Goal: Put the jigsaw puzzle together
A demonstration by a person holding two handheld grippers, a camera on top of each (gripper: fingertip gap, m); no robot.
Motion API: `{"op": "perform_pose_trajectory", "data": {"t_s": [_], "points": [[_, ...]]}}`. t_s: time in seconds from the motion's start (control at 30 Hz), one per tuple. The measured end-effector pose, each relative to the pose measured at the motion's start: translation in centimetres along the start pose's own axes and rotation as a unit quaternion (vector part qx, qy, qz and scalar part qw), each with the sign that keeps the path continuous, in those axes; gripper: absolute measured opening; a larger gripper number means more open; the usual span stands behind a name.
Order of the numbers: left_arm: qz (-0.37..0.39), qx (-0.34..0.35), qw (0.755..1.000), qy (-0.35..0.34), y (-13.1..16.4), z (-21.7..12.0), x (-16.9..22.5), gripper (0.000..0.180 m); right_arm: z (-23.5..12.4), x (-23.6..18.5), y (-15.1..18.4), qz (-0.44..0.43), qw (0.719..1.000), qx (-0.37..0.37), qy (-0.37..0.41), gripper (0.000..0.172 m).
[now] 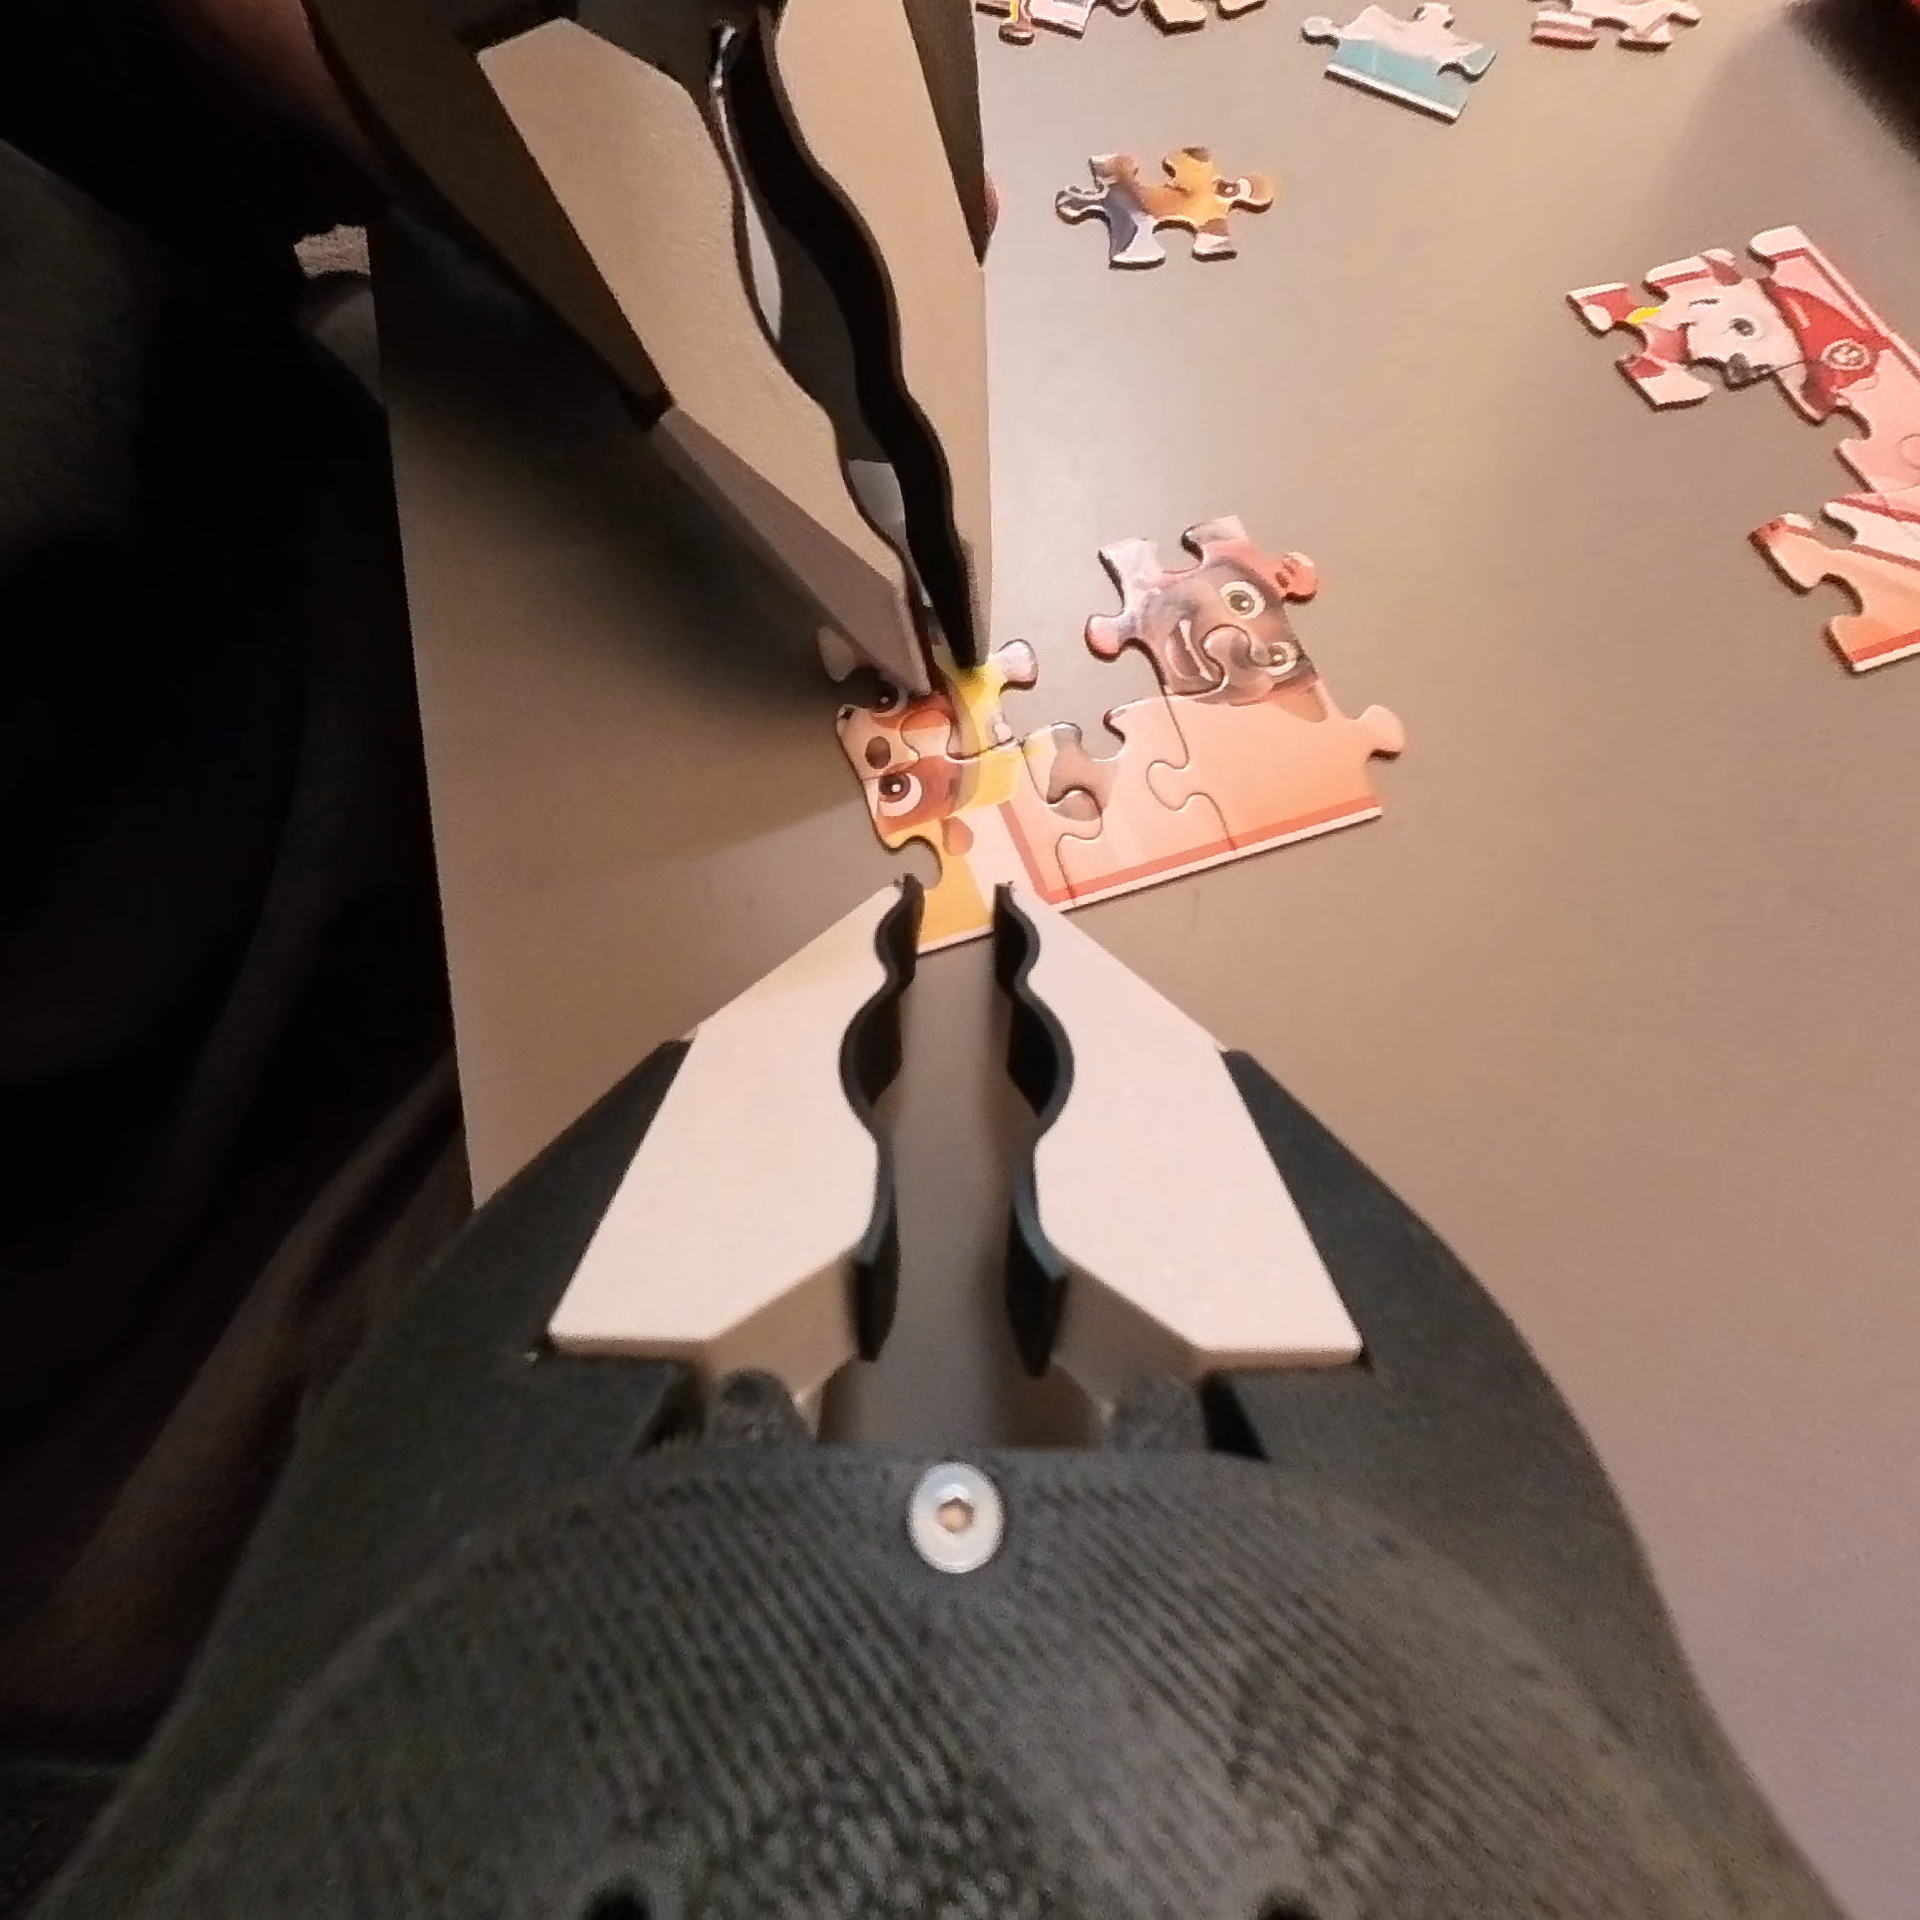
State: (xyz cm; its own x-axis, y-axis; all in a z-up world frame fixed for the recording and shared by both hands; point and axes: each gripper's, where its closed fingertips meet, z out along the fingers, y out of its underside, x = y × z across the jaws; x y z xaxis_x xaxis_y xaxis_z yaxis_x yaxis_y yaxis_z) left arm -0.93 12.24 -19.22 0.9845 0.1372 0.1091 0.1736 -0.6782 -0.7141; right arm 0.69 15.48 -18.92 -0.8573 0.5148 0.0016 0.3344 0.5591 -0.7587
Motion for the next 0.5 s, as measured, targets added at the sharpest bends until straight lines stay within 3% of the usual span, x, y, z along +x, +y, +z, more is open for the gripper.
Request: {"op": "perform_pose_trajectory", "data": {"t_s": [0.27, 0.5], "points": [[0.005, 0.011, 0.999, -0.031, 0.0, -0.8, -0.8, 0.007, -0.4, 0.2, -0.2, 0.010, 1.000, 0.012, 0.019, 0.010], [-0.049, 0.096, 0.994, -0.031, -1.1, -3.1, -2.2, 0.012, -3.3, 2.0, -1.9, 0.069, 0.988, 0.111, 0.077, 0.004]]}}
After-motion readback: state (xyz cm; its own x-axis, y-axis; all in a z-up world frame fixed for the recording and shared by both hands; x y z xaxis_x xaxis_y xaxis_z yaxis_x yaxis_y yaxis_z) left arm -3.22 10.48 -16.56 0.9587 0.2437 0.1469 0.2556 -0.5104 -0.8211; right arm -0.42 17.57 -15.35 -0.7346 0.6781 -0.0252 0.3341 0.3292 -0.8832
